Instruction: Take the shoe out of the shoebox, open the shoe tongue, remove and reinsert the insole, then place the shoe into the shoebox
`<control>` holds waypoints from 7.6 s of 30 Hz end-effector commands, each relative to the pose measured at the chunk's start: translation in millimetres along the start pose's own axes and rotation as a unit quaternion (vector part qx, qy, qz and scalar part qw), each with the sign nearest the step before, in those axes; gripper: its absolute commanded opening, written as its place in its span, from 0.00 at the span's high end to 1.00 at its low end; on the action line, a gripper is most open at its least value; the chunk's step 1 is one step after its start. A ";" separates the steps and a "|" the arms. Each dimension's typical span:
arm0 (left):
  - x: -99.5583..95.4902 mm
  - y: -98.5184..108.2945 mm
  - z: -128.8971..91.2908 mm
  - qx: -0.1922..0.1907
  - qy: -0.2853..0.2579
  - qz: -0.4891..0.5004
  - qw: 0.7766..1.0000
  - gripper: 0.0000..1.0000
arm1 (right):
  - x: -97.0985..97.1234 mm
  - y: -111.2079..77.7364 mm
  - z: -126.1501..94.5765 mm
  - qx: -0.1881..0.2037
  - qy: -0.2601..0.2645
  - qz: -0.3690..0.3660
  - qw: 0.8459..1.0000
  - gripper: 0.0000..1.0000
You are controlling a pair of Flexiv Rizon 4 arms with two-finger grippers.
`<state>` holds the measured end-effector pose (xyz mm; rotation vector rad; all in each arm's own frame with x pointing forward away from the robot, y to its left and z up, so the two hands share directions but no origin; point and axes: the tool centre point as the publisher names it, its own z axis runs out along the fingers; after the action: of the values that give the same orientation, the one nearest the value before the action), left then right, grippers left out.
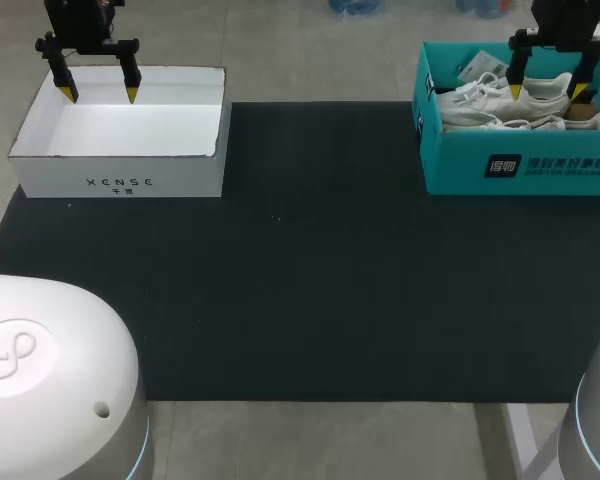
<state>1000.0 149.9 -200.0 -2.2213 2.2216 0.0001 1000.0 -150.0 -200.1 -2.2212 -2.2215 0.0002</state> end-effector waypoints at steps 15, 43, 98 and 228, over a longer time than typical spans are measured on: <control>0.0 0.0 0.0 0.000 0.000 0.000 1.000 0.00 | 0.0 0.0 0.0 0.000 0.000 0.000 1.000 0.00; 0.0 0.0 0.0 0.000 0.000 0.000 1.000 0.00 | 0.0 0.0 0.0 0.000 0.000 0.000 1.000 0.00; 0.0 0.0 0.0 0.000 0.000 0.000 1.000 0.00 | -152.7 55.8 115.9 0.023 -0.014 0.023 0.999 0.00; 0.0 0.0 0.0 0.000 0.000 0.000 1.000 0.00 | 214.8 -113.5 -44.7 -0.086 0.024 0.117 0.989 1.00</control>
<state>1000.0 149.9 -200.0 -2.2212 2.2217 0.0001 886.9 52.8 -150.3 -2.5165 -1.9942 -0.2543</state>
